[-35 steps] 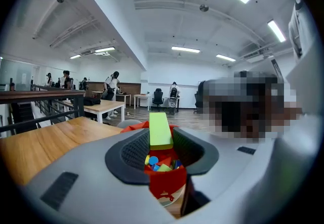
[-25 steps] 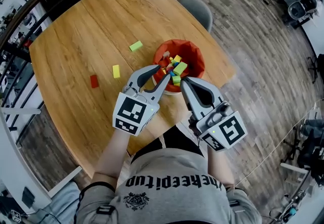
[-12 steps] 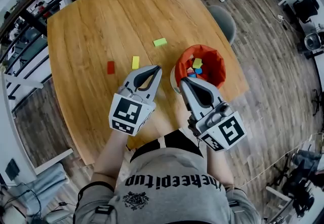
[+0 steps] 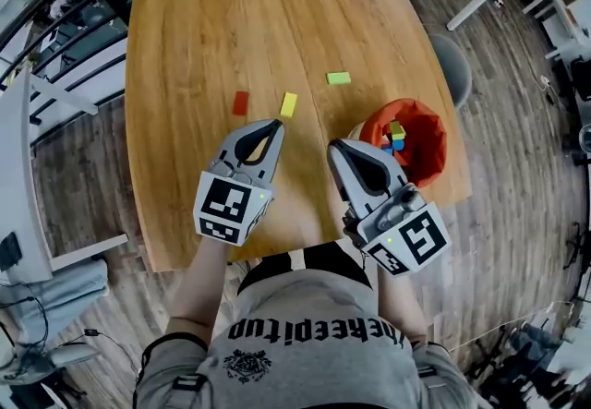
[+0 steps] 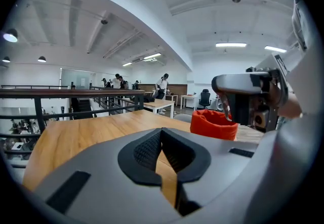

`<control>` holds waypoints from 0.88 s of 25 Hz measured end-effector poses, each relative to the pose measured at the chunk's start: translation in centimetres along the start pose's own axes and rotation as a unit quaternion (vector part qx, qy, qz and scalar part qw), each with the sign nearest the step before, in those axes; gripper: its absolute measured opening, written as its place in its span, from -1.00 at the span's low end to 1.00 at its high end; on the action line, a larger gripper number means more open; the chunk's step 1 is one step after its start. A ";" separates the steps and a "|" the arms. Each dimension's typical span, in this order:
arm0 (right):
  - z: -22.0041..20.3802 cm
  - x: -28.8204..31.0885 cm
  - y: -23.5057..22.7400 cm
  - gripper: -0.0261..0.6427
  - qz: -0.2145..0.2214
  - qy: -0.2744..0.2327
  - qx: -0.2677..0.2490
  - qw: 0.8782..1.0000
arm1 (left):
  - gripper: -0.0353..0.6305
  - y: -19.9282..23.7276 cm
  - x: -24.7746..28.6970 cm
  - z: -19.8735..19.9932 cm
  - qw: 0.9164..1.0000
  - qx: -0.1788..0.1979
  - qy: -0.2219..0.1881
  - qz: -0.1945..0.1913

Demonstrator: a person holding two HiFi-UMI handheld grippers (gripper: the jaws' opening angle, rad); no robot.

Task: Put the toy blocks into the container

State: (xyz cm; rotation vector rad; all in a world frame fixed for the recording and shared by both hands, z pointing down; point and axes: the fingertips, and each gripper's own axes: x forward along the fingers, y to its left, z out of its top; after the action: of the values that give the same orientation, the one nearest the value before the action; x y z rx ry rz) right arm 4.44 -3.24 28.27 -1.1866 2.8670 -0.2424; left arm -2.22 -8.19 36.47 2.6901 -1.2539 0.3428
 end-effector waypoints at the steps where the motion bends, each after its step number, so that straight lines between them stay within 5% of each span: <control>1: 0.0 0.3 0.2 -0.88 0.006 0.002 0.001 1.000 | -0.85 0.4 -0.3 -0.2 1.000 -0.002 0.002 0.007; 15: 0.2 0.6 -1.0 -0.88 0.012 0.009 0.009 1.000 | -0.84 2.4 3.0 -4.3 0.997 -0.017 0.062 0.036; 22: 0.1 0.5 -2.6 -0.89 0.013 0.013 0.016 1.000 | -0.65 2.5 6.7 -7.6 0.993 -0.030 0.104 0.036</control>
State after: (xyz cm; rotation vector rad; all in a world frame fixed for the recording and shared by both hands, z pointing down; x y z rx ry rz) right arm 5.91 -5.40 28.58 -1.1495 2.8877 -0.3047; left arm -1.03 -12.91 45.68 2.4877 -1.2786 0.5695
